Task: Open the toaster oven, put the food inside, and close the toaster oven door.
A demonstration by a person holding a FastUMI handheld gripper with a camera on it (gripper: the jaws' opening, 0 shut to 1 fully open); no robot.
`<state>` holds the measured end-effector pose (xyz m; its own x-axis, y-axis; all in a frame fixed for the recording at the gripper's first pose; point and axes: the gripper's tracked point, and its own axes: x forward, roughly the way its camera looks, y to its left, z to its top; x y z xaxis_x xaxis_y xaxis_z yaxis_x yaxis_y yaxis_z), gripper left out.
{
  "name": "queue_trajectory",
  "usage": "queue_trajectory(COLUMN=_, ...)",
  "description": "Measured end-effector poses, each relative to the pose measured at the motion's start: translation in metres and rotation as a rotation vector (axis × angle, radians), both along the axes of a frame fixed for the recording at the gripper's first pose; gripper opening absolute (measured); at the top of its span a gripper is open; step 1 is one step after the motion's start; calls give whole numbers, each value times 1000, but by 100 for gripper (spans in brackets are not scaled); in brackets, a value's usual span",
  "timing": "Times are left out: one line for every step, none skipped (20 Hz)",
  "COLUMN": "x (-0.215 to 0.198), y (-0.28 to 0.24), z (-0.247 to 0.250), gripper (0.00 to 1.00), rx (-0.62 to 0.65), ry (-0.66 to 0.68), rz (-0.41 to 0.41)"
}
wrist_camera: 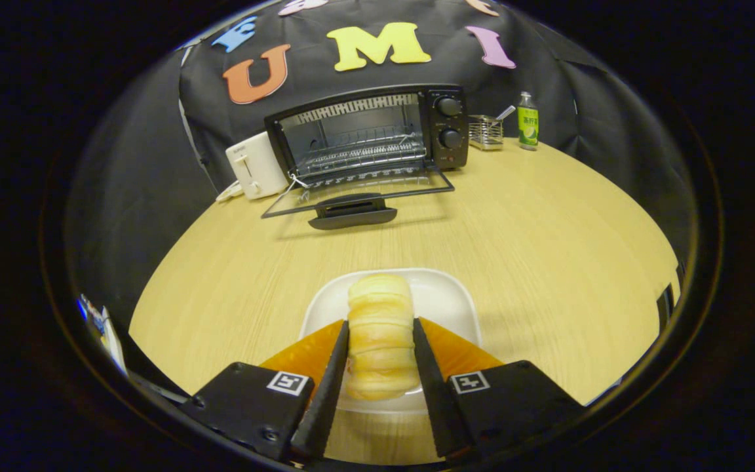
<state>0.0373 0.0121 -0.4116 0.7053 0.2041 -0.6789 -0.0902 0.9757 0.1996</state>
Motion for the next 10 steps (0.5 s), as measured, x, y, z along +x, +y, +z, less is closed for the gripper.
queue_trajectory(x=-2, y=2, z=4, gripper=64, rx=11, ry=-3, rz=6)
queue_trajectory(x=-3, y=2, z=8, gripper=64, rx=14, ry=-9, rz=8)
queue_trajectory(x=-3, y=1, z=14, gripper=64, rx=10, ry=-20, rz=9)
queue_trajectory(x=-3, y=2, z=20, gripper=64, rx=4, ry=-36, rz=14)
queue_trajectory(x=-1, y=1, z=28, gripper=64, rx=-4, ry=-53, rz=19)
queue_trajectory(x=0, y=1, z=34, gripper=64, rx=-5, ry=-70, rz=17)
queue_trajectory(x=0, y=3, z=39, gripper=64, rx=6, ry=-77, rz=18)
queue_trajectory(x=0, y=6, z=44, gripper=64, rx=19, ry=-88, rz=23)
queue_trajectory(x=2, y=8, z=52, gripper=64, rx=27, ry=-101, rz=32)
queue_trajectory(x=5, y=10, z=59, gripper=64, rx=27, ry=-122, rz=36)
